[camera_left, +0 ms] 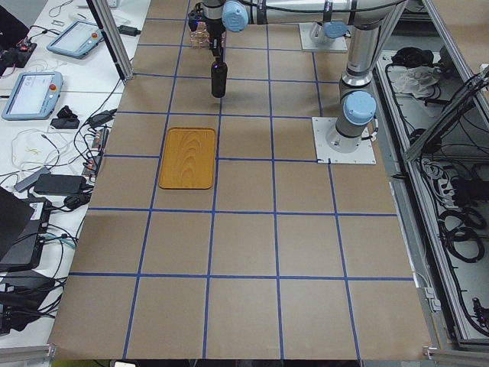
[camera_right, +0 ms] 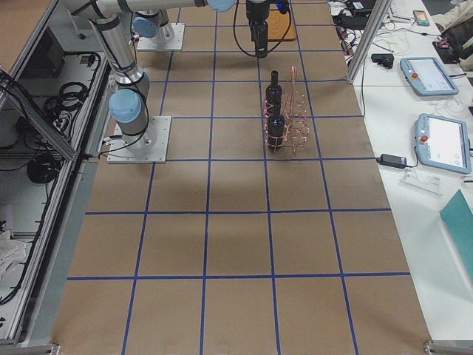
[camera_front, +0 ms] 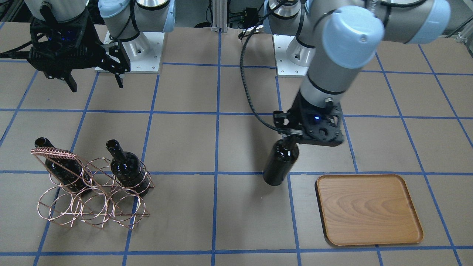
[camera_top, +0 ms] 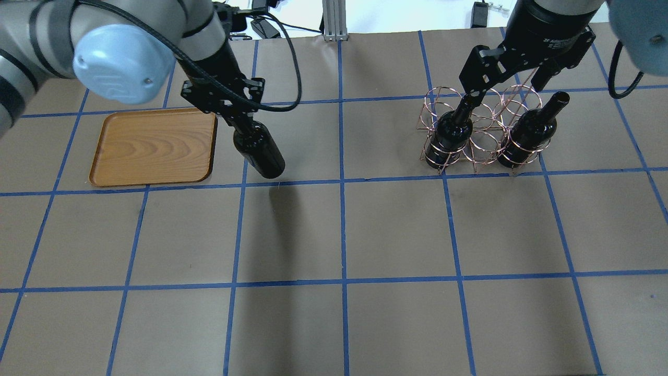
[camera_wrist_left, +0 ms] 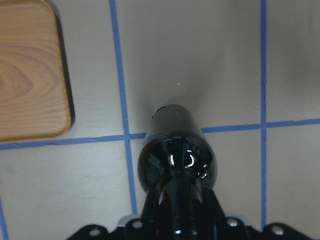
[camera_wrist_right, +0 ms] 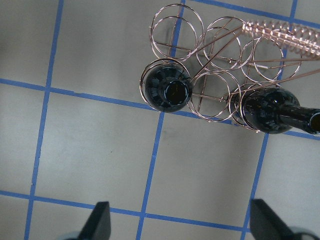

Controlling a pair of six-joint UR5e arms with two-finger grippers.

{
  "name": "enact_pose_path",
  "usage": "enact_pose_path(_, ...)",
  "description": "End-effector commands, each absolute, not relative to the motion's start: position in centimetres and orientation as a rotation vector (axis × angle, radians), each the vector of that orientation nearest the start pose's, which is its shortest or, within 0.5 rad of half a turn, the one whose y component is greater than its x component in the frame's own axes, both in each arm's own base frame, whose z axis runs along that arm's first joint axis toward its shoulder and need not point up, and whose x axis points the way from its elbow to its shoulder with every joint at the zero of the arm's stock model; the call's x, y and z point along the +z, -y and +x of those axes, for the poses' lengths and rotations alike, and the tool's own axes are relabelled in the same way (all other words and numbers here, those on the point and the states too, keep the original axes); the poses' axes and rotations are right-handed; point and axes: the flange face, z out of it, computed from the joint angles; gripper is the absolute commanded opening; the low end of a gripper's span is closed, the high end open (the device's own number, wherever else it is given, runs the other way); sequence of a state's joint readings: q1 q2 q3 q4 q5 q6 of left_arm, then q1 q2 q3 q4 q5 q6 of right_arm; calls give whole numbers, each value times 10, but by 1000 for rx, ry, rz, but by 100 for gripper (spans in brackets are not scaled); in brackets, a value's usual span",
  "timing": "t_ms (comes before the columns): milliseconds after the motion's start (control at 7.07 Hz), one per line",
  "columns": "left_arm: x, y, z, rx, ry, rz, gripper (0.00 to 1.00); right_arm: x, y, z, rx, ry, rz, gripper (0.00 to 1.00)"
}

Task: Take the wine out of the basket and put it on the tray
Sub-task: 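Carry the bottle with the left gripper onto the wooden tray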

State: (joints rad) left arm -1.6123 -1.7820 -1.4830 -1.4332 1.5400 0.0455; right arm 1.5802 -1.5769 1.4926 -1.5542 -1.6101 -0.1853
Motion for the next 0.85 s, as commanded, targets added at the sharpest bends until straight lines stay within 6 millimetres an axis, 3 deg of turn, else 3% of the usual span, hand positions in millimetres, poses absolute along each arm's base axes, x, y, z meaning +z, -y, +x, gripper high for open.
enact_pose_path(0,443,619,-45,-183,-3119,294,5,528,493,134,-101,-3172,-308,97)
enact_pose_path(283,441,644,38,-241,-3067,385,5,530,492,134,-111,-3169,-307,97)
enact_pose_path(707,422,637,99,-154,-3067,316,5,530,493,134,-119,-3170,-307,98)
